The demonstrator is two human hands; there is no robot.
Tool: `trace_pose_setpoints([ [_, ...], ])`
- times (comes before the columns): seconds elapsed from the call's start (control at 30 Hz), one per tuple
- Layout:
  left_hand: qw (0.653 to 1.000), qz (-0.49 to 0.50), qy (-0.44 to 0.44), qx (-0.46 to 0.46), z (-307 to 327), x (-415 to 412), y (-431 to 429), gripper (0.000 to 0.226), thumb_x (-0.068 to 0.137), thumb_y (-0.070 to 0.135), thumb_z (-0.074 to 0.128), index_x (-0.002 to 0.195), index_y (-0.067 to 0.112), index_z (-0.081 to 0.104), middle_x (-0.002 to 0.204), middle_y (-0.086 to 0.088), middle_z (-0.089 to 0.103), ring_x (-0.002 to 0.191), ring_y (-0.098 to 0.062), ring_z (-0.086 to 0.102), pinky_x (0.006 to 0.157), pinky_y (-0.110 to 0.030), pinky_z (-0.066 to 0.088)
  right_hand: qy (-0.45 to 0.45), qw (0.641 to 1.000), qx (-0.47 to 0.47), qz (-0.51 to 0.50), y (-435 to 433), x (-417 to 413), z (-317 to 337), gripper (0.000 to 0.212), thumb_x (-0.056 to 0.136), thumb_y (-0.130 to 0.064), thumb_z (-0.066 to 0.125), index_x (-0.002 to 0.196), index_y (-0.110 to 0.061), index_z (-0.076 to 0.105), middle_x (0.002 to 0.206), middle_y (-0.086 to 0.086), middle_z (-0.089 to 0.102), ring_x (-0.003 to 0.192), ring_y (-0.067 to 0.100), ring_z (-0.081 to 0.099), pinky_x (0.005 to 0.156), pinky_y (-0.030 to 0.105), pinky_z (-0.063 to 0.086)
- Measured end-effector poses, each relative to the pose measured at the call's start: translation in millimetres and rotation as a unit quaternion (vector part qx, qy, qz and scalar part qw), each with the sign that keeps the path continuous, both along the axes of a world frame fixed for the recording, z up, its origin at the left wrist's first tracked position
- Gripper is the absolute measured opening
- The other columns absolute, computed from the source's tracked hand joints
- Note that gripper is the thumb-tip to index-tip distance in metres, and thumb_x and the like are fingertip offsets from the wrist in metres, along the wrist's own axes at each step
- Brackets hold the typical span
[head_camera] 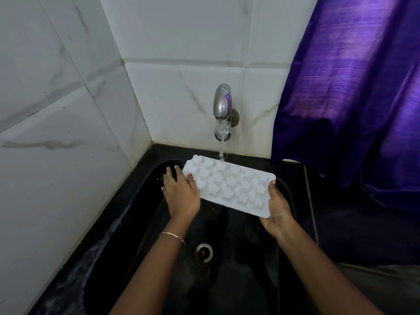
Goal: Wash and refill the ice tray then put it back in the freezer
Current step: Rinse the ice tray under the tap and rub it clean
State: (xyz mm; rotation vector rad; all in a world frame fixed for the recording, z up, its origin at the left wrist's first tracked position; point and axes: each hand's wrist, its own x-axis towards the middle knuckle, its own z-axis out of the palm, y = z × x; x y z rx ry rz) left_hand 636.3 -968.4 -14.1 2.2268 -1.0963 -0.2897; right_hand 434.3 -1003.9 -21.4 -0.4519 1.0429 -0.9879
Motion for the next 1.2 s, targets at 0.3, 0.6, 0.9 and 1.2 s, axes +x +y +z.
trace_pose_setpoints([
  [0.3,0.950,-0.157,-0.266,0.037,-6.6,-52.0,-8.6,0.073,0.095,0.048,0.016,0.149,0.000,0.021,0.157,-0.023,0.015,0.147,-0.036,0.007,0.117,-0.050,0.003,0.003,1.000,0.005,0.008,0.1,13.1,0.5,0.043,0.101,-0.044,0.038,0.118,-0.013,0.062,0.109,0.008,0.073,0.098,0.025,0.070,0.079,0.041,0.056],
  [0.6,0.904,-0.316,-0.288,0.018,5.1,-78.0,-16.9,0.063,0.097,0.051,0.013,0.150,0.021,0.027,0.159,-0.007,0.020,0.148,-0.024,0.009,0.118,-0.053,0.002,0.018,0.999,-0.017,0.035,-0.7,23.3,3.9,0.040,0.104,-0.034,0.037,0.114,-0.008,0.065,0.104,0.012,0.073,0.085,0.021,0.072,0.074,0.036,0.058],
  [0.9,0.944,-0.231,-0.231,0.043,22.4,-19.1,-46.2,0.076,0.089,0.070,0.012,0.128,0.021,0.056,0.130,-0.006,0.059,0.126,-0.024,0.048,0.116,-0.047,0.018,0.061,0.995,-0.064,0.035,-0.7,31.3,16.8,0.038,0.101,-0.040,0.041,0.116,-0.013,0.063,0.108,0.009,0.072,0.096,0.026,0.071,0.086,0.046,0.056],
  [1.2,0.989,-0.038,-0.100,0.099,19.5,60.7,-24.3,0.077,0.089,0.072,0.009,0.102,0.017,0.062,0.100,-0.009,0.066,0.097,-0.030,0.061,0.082,-0.040,0.045,0.072,0.994,-0.071,0.035,-5.6,21.5,19.7,0.038,0.101,-0.042,0.040,0.117,-0.016,0.063,0.107,0.004,0.072,0.091,0.021,0.072,0.070,0.038,0.060],
])
